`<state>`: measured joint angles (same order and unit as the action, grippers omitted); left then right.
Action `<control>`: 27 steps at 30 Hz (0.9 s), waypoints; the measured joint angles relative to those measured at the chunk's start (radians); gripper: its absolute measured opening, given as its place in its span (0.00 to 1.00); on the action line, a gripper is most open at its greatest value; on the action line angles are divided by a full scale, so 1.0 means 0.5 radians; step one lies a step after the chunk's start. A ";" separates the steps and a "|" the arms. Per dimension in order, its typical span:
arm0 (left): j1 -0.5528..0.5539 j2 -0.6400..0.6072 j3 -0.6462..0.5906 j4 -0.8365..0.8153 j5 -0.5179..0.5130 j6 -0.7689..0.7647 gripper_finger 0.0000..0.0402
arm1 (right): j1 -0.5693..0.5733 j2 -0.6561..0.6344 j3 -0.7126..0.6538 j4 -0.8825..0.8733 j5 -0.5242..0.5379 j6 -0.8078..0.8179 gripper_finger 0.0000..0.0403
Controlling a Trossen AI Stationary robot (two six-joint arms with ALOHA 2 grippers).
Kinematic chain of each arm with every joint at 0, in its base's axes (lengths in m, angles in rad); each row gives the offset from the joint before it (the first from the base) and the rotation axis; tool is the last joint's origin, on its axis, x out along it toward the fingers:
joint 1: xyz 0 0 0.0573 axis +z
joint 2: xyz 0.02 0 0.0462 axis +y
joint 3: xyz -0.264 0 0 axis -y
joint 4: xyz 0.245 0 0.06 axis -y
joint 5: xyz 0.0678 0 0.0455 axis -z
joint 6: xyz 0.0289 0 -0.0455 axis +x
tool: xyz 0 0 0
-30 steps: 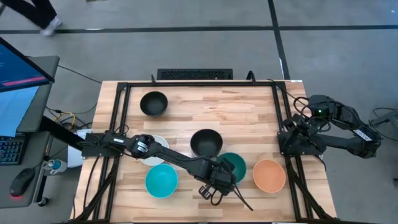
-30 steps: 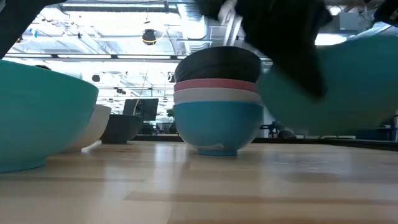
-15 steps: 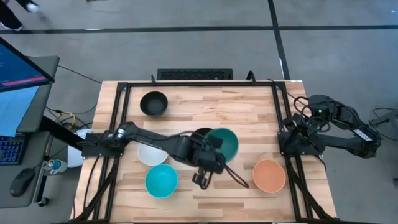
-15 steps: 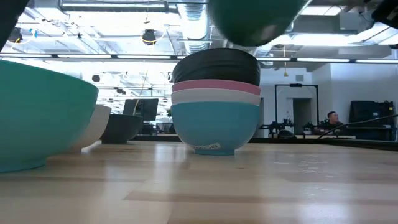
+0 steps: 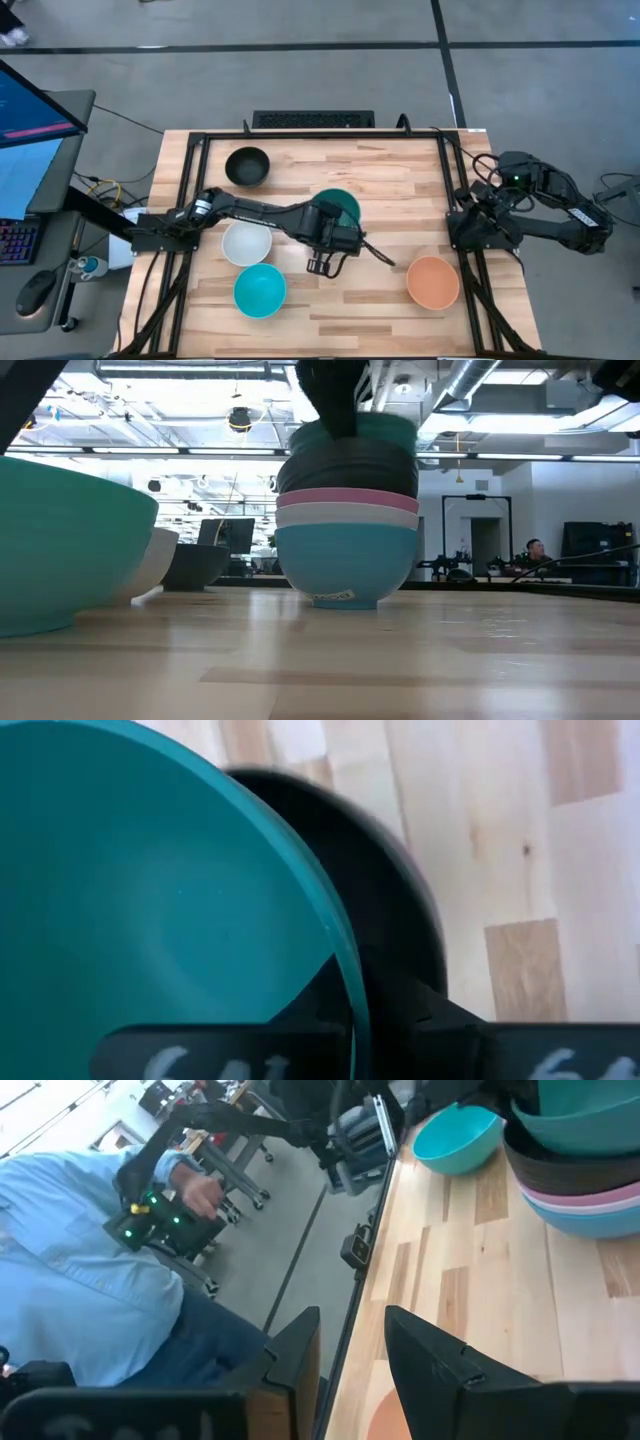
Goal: Nest bowls inside each other
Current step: Stack the green bowl on top of the black bowls
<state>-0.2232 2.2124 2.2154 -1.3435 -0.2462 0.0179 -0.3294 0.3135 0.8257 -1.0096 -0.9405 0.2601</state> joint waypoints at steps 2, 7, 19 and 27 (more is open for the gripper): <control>-0.034 0.000 -0.078 0.039 -0.085 -0.099 0.00 | 0.000 0.000 0.000 0.000 0.000 -0.008 0.34; -0.082 -0.001 -0.217 0.130 -0.197 -0.330 0.00 | 0.000 0.000 0.000 0.000 0.000 -0.012 0.34; -0.108 0.002 -0.094 0.031 -0.242 -0.502 0.00 | -0.001 0.000 0.000 0.000 0.021 0.020 0.34; -0.111 -0.002 0.030 -0.009 0.007 -0.504 0.00 | 0.000 0.000 0.000 0.000 0.059 0.023 0.34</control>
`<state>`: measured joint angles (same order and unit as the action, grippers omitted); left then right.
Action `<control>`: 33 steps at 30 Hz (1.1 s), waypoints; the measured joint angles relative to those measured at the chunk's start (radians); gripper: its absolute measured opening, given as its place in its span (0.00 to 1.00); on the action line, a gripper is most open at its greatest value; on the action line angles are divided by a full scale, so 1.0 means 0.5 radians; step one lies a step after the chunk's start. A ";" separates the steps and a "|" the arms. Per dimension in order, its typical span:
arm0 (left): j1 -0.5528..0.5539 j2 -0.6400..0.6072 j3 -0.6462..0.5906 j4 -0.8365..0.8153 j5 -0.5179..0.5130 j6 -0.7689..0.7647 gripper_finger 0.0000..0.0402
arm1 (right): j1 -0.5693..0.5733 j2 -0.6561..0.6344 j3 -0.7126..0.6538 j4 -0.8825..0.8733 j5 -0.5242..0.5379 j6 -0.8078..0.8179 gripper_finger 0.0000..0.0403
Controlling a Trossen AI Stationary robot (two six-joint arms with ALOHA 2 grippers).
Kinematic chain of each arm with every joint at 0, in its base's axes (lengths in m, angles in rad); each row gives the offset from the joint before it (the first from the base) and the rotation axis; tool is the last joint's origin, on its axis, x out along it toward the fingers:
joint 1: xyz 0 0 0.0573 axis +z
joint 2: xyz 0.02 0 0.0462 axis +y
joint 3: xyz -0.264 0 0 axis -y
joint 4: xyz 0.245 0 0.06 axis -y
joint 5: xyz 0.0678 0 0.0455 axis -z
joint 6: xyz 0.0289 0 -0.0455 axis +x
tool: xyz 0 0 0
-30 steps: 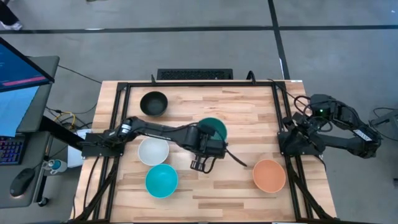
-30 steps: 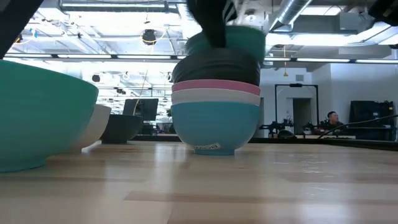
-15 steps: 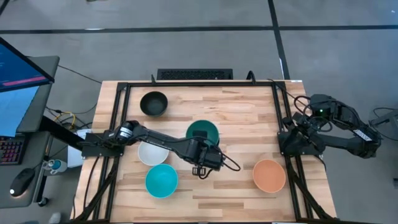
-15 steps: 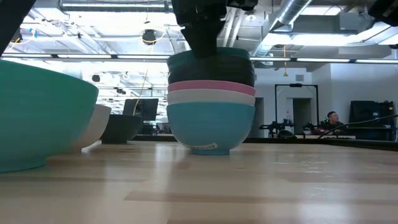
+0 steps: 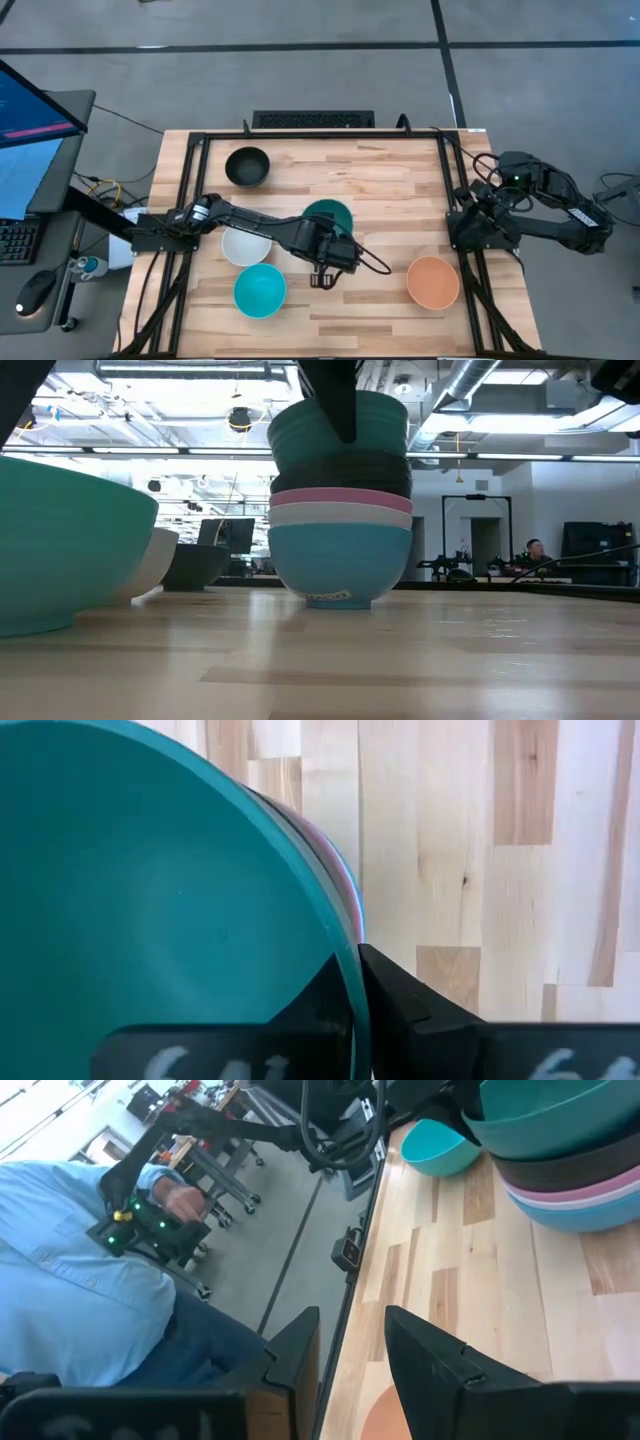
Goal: Nest bowls inside each other
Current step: Stack the green bowl on top of the black bowls
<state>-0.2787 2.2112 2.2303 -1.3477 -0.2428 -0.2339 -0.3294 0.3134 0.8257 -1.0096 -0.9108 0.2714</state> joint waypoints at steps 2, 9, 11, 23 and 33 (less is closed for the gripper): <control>-0.004 0.000 0.001 0.003 -0.006 0.001 0.00 | 0.000 0.000 0.000 0.000 -0.001 0.000 0.34; 0.015 0.001 -0.002 -0.034 -0.099 -0.004 0.00 | 0.000 0.000 0.000 0.001 -0.001 0.000 0.34; 0.031 0.000 -0.036 -0.022 -0.050 -0.021 0.01 | 0.000 0.000 0.000 0.001 0.000 0.000 0.34; 0.017 0.004 -0.088 0.138 0.111 -0.102 0.09 | -0.001 0.000 0.000 0.000 0.000 -0.001 0.34; 0.018 -0.003 -0.063 0.112 0.201 -0.138 0.12 | -0.001 0.001 0.000 -0.007 0.000 -0.001 0.34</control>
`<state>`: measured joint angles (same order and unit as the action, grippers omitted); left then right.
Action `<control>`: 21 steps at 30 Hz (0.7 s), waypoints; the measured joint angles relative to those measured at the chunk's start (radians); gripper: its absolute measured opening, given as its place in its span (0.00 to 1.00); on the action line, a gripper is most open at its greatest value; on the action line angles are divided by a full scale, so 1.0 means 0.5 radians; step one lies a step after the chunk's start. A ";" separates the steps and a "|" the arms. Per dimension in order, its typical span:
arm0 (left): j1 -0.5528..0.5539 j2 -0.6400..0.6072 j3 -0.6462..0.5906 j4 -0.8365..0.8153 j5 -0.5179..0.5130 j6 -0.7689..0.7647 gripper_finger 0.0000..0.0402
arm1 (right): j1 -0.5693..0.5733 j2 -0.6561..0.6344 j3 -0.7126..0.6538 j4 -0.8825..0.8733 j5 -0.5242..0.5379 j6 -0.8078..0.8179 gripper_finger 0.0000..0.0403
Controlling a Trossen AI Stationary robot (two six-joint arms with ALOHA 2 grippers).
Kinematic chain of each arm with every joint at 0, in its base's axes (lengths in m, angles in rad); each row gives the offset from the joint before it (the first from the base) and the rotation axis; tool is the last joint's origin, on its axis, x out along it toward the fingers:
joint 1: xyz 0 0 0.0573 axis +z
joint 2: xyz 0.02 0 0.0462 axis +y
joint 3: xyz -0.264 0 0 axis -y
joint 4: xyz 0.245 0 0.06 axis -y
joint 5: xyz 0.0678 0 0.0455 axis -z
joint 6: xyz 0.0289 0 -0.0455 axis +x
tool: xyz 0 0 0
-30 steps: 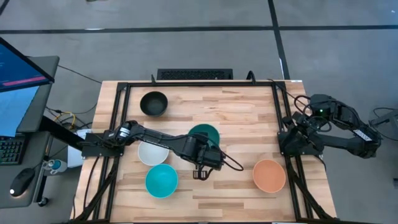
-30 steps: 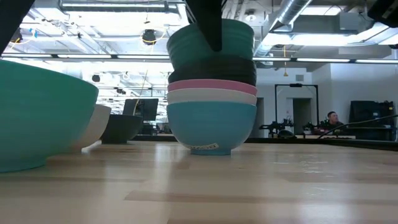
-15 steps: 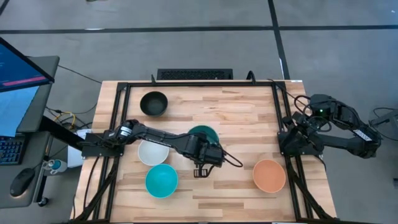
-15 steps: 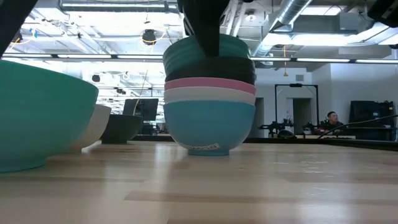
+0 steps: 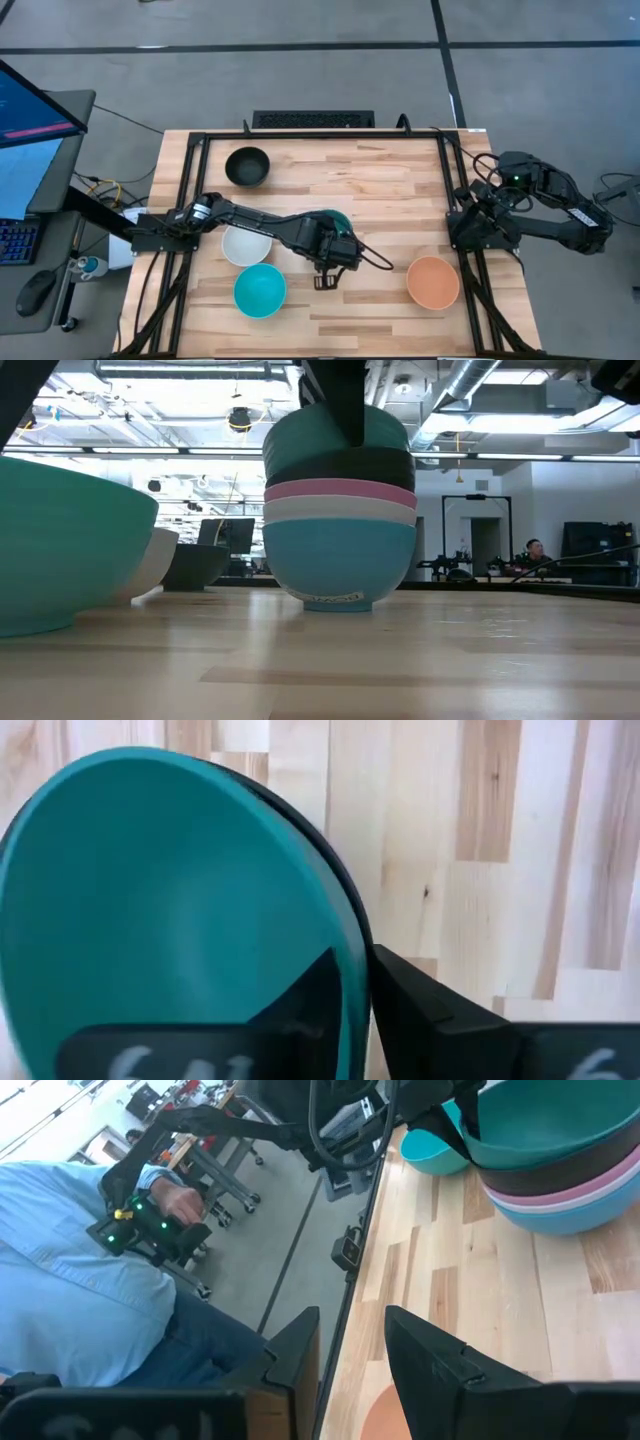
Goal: Nest bowls inside each other
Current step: Stack the green bowl on top of the black bowls, then stack the orange bowl on top of the green bowls
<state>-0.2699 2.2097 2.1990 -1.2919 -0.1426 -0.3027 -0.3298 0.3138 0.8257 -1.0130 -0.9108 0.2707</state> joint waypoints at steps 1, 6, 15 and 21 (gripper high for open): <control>0.000 0.000 0.000 -0.001 -0.004 0.000 0.12 | 0.001 -0.001 0.000 0.000 -0.001 -0.001 0.34; -0.004 -0.001 0.000 0.000 -0.135 -0.014 0.14 | 0.000 -0.001 0.000 -0.007 0.000 -0.001 0.34; -0.024 -0.005 0.293 -0.050 -0.120 -0.054 0.23 | 0.001 -0.001 0.000 -0.014 0.000 -0.002 0.34; -0.025 -0.040 0.298 -0.135 -0.188 -0.052 0.26 | 0.000 -0.001 0.001 -0.014 0.001 0.036 0.34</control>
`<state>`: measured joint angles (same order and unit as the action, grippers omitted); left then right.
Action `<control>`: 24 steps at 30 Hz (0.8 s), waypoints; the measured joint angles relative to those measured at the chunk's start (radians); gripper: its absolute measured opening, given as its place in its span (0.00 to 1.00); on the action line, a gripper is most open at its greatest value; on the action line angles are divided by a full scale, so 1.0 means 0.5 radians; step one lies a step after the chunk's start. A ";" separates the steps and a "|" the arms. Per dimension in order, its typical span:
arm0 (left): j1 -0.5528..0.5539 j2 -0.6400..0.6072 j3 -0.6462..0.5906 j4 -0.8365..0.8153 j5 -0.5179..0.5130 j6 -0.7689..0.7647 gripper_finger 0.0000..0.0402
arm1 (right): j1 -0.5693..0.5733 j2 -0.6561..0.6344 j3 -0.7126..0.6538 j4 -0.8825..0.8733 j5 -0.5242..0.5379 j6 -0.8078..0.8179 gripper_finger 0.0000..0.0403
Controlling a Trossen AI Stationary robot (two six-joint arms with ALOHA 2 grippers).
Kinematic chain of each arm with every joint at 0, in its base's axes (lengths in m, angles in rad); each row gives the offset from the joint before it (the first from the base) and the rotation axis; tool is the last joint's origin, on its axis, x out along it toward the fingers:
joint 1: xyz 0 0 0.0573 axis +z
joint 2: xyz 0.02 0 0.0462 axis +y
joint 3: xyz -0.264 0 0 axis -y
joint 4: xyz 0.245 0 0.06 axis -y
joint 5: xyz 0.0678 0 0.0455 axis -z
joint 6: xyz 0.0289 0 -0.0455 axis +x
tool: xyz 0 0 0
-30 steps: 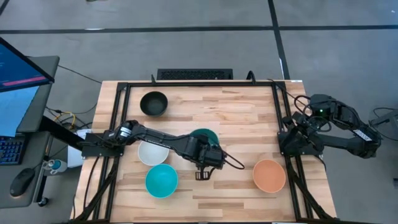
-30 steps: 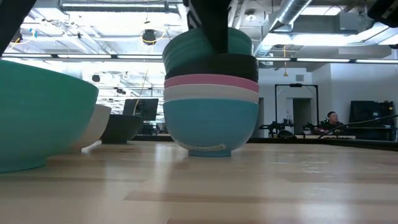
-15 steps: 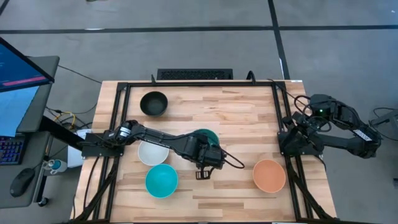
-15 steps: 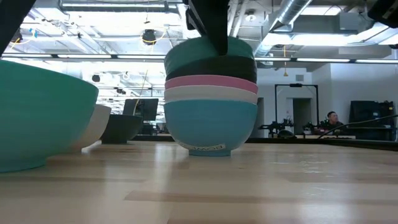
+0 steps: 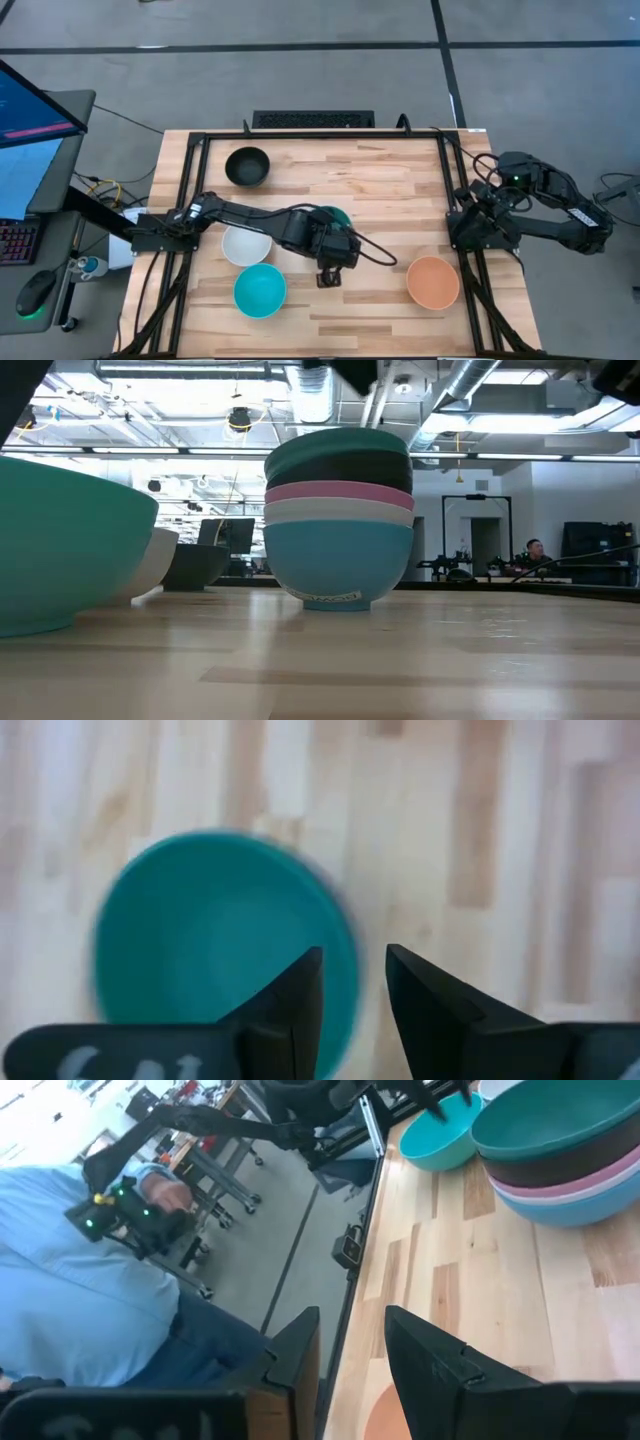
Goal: Nest bowls inside each other
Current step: Stack the orange bowl on top of the green bowls
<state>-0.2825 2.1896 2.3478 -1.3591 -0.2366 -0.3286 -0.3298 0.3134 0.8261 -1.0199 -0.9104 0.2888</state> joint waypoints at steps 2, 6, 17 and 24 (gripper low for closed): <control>-0.020 0.001 -0.001 -0.072 -0.120 0.000 0.26 | 0.000 0.001 0.000 0.005 0.001 0.088 0.34; -0.102 -0.017 -0.002 -0.036 -0.274 0.042 0.26 | 0.000 0.000 0.001 0.006 0.120 0.365 0.34; -0.265 -0.048 -0.001 0.382 -0.530 0.237 0.26 | 0.000 0.001 0.001 0.022 0.581 1.151 0.34; -0.268 -0.072 -0.001 0.895 -0.556 0.330 0.26 | 0.001 0.011 0.001 0.053 1.032 1.144 0.34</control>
<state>-0.4164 2.1536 2.3474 -0.9115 -0.5144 -0.1635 -0.3294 0.3187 0.8265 -0.9932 -0.3946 0.8606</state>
